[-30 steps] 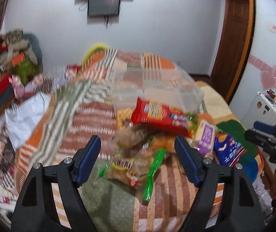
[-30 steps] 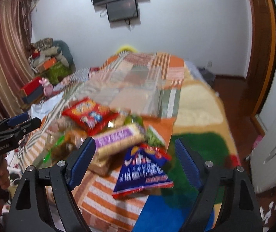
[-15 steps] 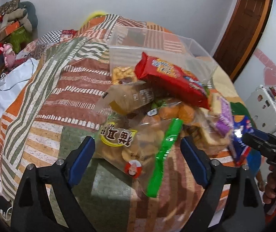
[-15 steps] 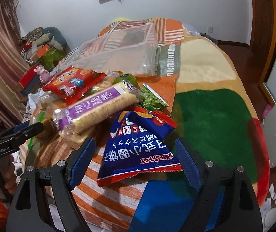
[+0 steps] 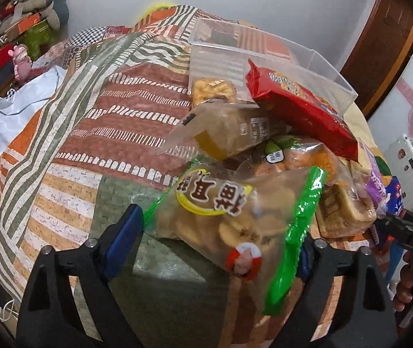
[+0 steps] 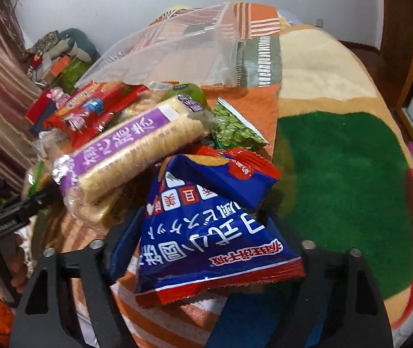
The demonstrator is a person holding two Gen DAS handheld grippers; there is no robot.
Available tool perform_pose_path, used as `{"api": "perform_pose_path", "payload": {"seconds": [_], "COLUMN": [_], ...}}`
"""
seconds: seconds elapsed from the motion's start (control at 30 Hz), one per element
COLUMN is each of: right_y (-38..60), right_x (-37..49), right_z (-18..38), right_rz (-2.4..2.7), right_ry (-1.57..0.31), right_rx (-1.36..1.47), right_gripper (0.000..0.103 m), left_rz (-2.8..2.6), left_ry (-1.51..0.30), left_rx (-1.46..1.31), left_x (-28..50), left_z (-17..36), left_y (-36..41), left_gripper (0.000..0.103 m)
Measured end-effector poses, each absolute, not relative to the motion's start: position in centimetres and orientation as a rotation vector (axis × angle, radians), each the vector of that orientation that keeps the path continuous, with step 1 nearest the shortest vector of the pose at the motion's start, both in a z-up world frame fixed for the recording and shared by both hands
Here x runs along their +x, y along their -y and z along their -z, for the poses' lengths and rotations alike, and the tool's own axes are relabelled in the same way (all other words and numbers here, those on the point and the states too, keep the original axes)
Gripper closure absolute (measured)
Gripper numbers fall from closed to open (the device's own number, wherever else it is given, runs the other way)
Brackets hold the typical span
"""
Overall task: Organize snacks
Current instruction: 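Grasp the green-clipped cookie bag with the left tool while the right tool grasps the blue chip bag, then carry both bags into the clear plastic box and open both tools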
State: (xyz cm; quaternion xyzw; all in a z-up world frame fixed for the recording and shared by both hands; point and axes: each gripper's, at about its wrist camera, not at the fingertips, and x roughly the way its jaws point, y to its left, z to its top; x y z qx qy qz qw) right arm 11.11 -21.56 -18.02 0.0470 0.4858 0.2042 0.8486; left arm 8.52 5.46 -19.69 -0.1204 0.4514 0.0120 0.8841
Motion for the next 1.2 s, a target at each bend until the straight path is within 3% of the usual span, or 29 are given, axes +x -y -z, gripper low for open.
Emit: {"api": "perform_pose_path", "payload": {"seconds": [0.07,0.3,0.87,1.2], "right_y": [21.9,24.1,24.5,23.0], "right_x": [10.9,10.0,8.7,10.0], "right_z": [17.8,16.9,13.6,10.6], "right_rz": [-0.428,-0.424,-0.405,-0.432], "right_ry": [-1.014,-0.974,-0.854,-0.736], "right_rx": [0.094,0.138,0.145,0.137], "right_gripper": [0.040,0.048,0.051,0.051], "left_rz": [-0.024,0.007,-0.004,0.016], "left_ry": [-0.930,-0.894,-0.735,-0.624], "left_rx": [-0.237,-0.193,-0.146,-0.124], "left_x": [8.4,7.5,4.1,5.9], "left_z": [19.5,18.2,12.5,8.2], "left_y": [-5.2,-4.7,-5.1,-5.1], "left_gripper": [0.024,0.043,0.047,0.047]}}
